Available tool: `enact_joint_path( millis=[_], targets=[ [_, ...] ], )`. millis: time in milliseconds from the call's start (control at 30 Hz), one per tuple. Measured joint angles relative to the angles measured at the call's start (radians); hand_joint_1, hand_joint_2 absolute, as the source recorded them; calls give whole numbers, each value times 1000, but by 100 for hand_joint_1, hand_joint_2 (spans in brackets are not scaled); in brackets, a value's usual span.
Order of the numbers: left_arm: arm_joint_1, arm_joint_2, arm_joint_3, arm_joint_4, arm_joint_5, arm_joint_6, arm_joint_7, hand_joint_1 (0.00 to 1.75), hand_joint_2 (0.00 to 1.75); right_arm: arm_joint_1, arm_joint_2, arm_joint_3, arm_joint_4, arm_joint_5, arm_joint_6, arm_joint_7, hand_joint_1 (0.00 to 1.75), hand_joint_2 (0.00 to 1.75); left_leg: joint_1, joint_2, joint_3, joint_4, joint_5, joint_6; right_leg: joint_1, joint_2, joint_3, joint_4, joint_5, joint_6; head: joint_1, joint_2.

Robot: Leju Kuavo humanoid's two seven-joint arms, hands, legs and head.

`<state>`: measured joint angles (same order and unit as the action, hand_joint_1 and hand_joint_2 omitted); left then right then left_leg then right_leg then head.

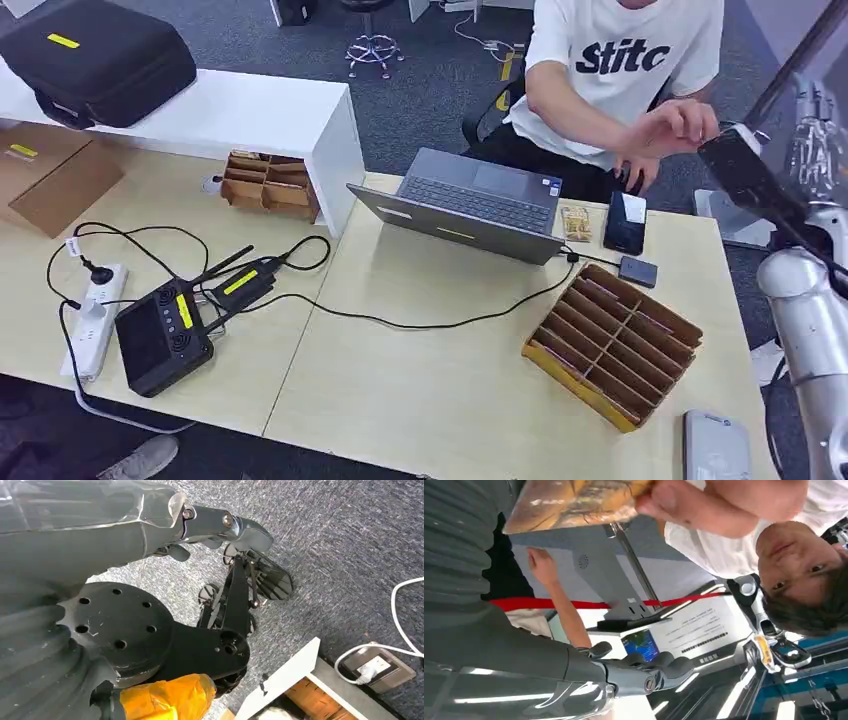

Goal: Pass the card to the sensor for recognition and then transmit it.

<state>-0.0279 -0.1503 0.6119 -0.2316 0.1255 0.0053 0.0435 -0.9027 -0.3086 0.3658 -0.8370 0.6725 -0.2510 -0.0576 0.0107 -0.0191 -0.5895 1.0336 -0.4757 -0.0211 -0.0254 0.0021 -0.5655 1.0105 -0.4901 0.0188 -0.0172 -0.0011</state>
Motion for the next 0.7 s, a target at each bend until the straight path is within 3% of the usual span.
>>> enact_joint_path(
  millis=[633, 667, 700],
  targets=[
    [0, 0, 0, 0, 0, 0, 0, 0, 175, 0, 3, 0, 3, 0, 0, 0, 0, 175, 0, 0, 0, 0, 0, 0, 0, 0, 0, 0, 0, 0, 0, 0],
    [0, 0, 0, 0, 0, 0, 0, 0, 175, 0, 3, 0, 3, 0, 0, 0, 175, 175, 0, 0, 0, 0, 0, 0, 0, 0, 0, 0, 0, 0, 0, 0],
    [0, 0, 0, 0, 0, 0, 0, 0, 175, 0, 3, 0, 3, 0, 0, 0, 175, 175, 0, 0, 0, 0, 0, 0, 0, 0, 0, 0, 0, 0, 0, 0]
  ],
)
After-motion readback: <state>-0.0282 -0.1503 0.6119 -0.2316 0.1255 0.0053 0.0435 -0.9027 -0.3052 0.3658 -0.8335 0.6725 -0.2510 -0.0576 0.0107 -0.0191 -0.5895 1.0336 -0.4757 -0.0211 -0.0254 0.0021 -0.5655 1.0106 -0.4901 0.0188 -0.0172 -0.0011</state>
